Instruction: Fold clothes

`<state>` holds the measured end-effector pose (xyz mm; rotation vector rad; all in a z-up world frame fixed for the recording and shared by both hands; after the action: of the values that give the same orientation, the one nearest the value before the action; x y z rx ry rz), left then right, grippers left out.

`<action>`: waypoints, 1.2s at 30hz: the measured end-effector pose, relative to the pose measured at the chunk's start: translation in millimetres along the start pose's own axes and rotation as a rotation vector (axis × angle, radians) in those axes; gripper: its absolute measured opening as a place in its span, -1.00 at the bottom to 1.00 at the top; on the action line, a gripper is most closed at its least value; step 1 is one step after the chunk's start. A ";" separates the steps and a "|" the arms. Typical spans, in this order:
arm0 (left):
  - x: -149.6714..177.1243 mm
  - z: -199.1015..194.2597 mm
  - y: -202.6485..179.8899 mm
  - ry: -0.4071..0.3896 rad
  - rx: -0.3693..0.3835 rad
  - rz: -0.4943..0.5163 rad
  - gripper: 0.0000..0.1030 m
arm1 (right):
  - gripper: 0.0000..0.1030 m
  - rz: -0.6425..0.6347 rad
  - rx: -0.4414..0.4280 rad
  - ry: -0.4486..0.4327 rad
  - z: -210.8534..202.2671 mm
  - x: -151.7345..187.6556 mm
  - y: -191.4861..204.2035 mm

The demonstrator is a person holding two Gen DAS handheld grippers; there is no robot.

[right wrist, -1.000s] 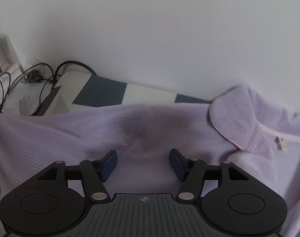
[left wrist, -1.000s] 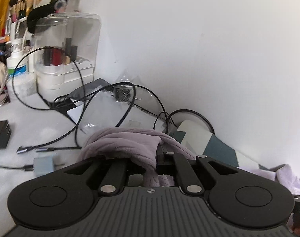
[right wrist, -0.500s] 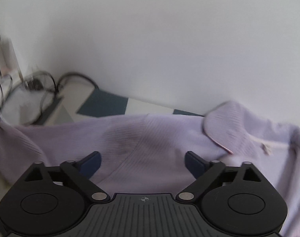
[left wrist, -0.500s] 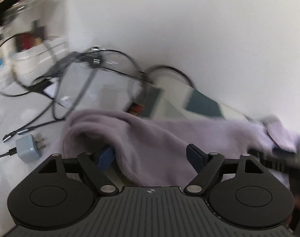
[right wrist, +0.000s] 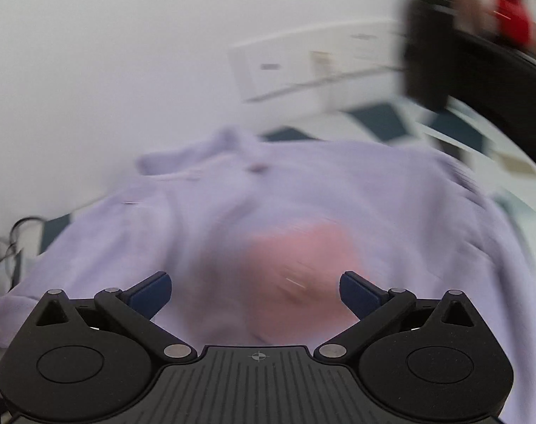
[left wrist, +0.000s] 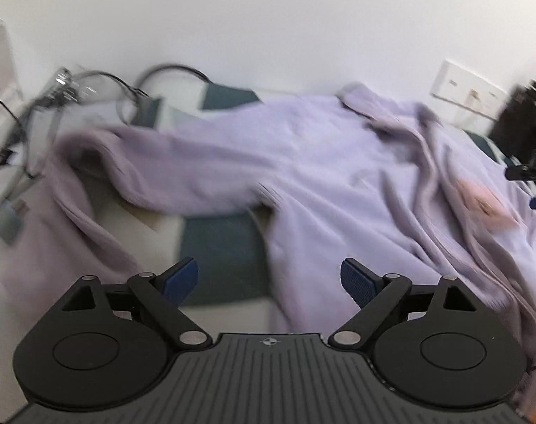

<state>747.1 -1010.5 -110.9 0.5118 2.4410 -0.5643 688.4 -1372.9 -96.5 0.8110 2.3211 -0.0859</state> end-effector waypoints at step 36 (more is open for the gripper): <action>138.0 -77.0 -80.8 0.051 -0.123 -0.022 0.75 | -0.86 0.022 -0.299 0.157 -70.6 129.2 -65.6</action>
<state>569.7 -1008.3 -115.1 0.4548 2.5139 -0.4117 534.8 -1338.3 -131.0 0.7119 2.3925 0.3380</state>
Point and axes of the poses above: each gripper's, at about its wrist camera, not at the fingertips, and z roughly the way its jaws point, y to its left, x to its underside, the point moved 8 cm from there along z, roughly the way its jaws point, and after that the axes turned 8 degrees about x, right-handed, at the moved point
